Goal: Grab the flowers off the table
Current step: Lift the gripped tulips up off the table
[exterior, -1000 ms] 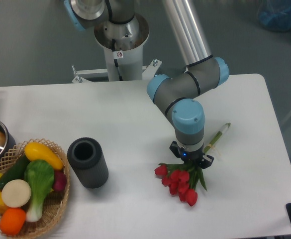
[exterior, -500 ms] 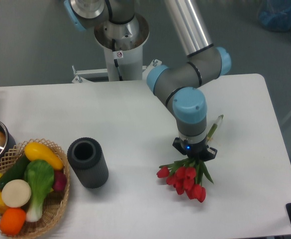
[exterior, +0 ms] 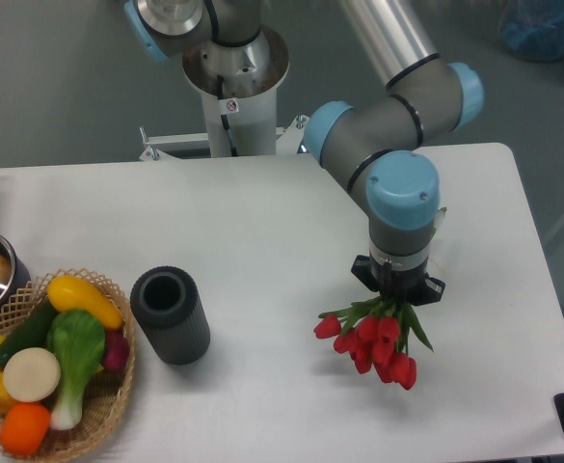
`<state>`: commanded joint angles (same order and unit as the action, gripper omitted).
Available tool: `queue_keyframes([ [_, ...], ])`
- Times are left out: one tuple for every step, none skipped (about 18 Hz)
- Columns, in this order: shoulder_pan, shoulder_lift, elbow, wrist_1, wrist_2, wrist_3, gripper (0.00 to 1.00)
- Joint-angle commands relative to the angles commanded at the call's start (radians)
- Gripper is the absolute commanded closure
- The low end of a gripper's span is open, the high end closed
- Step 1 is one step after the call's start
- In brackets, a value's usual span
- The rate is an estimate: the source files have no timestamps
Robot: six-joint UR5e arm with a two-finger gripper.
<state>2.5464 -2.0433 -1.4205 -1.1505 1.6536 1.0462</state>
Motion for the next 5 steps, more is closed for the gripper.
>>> queue_keyframes([
  [0.000, 0.000, 0.000, -0.002, 0.002, 0.002, 1.00],
  [0.000, 0.003, 0.000, -0.002, 0.000, 0.005, 1.00],
  [0.000, 0.005, -0.002, -0.003, 0.002, 0.005, 1.00],
  [0.000, 0.005, -0.002, -0.003, 0.002, 0.005, 1.00],
  [0.000, 0.005, -0.003, -0.002, 0.005, 0.006, 1.00],
])
